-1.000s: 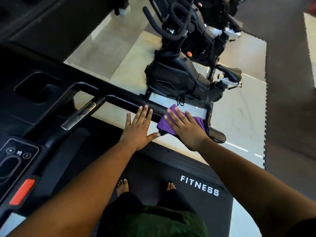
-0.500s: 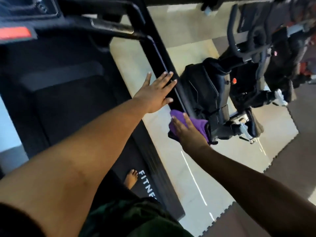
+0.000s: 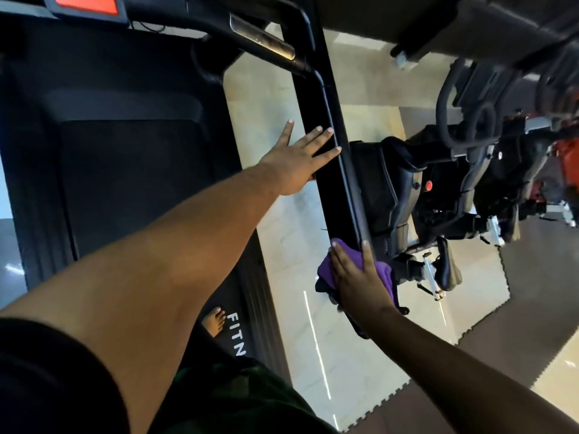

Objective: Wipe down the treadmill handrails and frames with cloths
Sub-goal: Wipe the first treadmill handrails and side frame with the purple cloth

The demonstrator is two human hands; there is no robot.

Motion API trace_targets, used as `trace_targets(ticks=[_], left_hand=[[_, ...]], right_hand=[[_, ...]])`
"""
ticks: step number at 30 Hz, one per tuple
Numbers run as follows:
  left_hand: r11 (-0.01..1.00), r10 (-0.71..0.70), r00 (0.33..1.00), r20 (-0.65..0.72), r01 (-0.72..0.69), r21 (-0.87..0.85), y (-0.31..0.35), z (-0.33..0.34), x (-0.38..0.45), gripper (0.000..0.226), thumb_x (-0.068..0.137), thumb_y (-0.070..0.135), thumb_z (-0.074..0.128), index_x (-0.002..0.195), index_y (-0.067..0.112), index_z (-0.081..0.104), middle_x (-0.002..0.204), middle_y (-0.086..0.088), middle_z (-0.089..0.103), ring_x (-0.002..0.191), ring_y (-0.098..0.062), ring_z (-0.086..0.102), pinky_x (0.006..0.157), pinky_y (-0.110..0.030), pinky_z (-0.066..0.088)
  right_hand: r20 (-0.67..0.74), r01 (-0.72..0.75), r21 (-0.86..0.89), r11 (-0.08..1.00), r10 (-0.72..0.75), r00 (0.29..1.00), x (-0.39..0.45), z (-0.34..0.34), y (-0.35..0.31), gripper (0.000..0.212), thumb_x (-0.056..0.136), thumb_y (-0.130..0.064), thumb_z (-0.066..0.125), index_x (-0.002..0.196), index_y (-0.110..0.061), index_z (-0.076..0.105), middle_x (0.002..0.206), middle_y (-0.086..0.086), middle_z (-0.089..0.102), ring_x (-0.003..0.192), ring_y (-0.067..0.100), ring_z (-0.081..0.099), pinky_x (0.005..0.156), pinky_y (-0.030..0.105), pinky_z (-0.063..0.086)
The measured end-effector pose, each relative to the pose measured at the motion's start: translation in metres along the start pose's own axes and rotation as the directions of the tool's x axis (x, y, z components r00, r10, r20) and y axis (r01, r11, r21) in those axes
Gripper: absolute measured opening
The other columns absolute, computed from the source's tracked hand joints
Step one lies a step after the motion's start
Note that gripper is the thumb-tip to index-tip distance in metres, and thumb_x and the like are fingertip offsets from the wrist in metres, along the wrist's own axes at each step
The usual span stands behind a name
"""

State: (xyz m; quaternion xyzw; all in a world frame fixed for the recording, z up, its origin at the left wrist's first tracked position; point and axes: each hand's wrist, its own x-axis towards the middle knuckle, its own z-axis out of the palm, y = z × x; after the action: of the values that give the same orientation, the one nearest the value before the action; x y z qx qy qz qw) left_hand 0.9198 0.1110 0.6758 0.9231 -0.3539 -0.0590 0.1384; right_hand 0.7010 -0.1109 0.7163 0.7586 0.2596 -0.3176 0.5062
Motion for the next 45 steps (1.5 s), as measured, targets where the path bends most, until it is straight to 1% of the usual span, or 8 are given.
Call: trace_targets(ticks=[6,9,14,22,31,34,40,45], left_hand=[[0.999,0.017,1.000,-0.013,-0.017,0.044,-0.018,0.001,0.011,0.089,0.104,0.021,0.054,0.162,0.030,-0.014,0.170,-0.007,-0.022,0.158,-0.023,-0.013,0.122,-0.068,-0.005],[0.998,0.026,0.999,-0.030,-0.024,0.066,-0.025,-0.001,0.018,0.096,0.101,0.014,0.058,0.161,0.030,-0.015,0.170,-0.008,-0.022,0.158,-0.023,-0.013,0.122,-0.067,-0.005],[0.993,0.076,0.997,-0.027,-0.073,0.091,-0.033,-0.003,0.021,0.090,0.104,0.025,0.053,0.161,0.030,-0.017,0.170,-0.009,-0.020,0.159,-0.026,-0.011,0.122,-0.069,-0.002],[0.989,0.098,0.995,-0.029,-0.094,0.119,-0.040,-0.007,0.030,0.093,0.102,0.024,0.058,0.162,0.029,-0.013,0.171,-0.009,-0.018,0.159,-0.025,-0.011,0.122,-0.068,-0.002],[0.990,0.085,0.996,-0.036,-0.080,0.116,-0.032,-0.003,0.033,0.093,0.102,0.028,0.054,0.161,0.027,-0.017,0.170,-0.010,-0.022,0.159,-0.026,-0.011,0.123,-0.064,-0.005],[0.992,0.072,0.997,-0.017,-0.070,0.104,-0.031,-0.005,0.034,0.095,0.101,0.027,0.056,0.161,0.028,-0.018,0.169,-0.010,-0.024,0.158,-0.025,-0.014,0.123,-0.064,-0.006],[0.988,0.074,0.997,0.019,-0.076,0.136,-0.034,-0.008,0.033,0.104,0.097,0.019,0.061,0.160,0.031,-0.020,0.168,-0.008,-0.027,0.158,-0.023,-0.016,0.123,-0.064,-0.006],[0.993,0.054,0.998,0.025,-0.056,0.106,-0.028,-0.010,0.032,0.103,0.097,0.022,0.064,0.162,0.030,-0.016,0.169,-0.008,-0.025,0.158,-0.024,-0.014,0.124,-0.064,-0.005]], right_hand=[[-0.175,-0.151,0.034,0.988,0.154,0.972,0.070,-0.045,0.041,0.065,0.103,-0.039,0.040,0.160,-0.009,0.030,0.171,0.017,-0.007,0.155,0.038,-0.023,0.103,0.085,-0.020],[-0.195,-0.218,0.205,0.954,0.258,0.946,0.052,-0.031,0.031,0.074,0.099,-0.034,0.046,0.162,-0.008,0.018,0.170,0.015,-0.017,0.154,0.037,-0.025,0.109,0.083,-0.012],[-0.185,-0.149,0.397,0.905,0.238,0.953,0.005,-0.002,0.009,0.098,0.081,-0.063,0.072,0.155,-0.008,0.040,0.173,0.007,0.000,0.159,0.030,-0.006,0.112,0.081,-0.009],[-0.288,-0.280,0.410,0.868,0.414,0.863,0.061,-0.041,0.058,0.084,0.097,-0.039,0.057,0.164,-0.014,0.015,0.172,0.013,-0.012,0.157,0.035,-0.014,0.113,0.080,0.000],[-0.065,-0.349,0.812,0.467,0.668,0.741,0.015,-0.001,0.020,0.089,0.098,-0.036,0.064,0.162,-0.009,0.009,0.172,0.013,0.004,0.156,0.035,0.018,0.115,0.063,0.037],[-0.145,-0.274,0.820,0.502,0.647,0.749,0.056,-0.031,0.039,0.097,0.091,-0.011,0.064,0.162,-0.006,-0.001,0.171,0.015,0.000,0.155,0.040,0.018,0.115,0.059,0.039],[-0.442,-0.142,0.570,0.809,0.448,0.777,0.076,-0.037,0.052,0.103,0.083,-0.032,0.069,0.165,-0.022,0.007,0.171,0.017,0.001,0.157,0.039,-0.009,0.118,0.076,0.001],[-0.283,-0.193,0.368,0.909,0.308,0.908,0.065,-0.030,0.045,0.097,0.093,-0.058,0.051,0.164,-0.012,0.004,0.170,0.017,-0.012,0.154,0.035,-0.025,0.107,0.086,-0.008]])
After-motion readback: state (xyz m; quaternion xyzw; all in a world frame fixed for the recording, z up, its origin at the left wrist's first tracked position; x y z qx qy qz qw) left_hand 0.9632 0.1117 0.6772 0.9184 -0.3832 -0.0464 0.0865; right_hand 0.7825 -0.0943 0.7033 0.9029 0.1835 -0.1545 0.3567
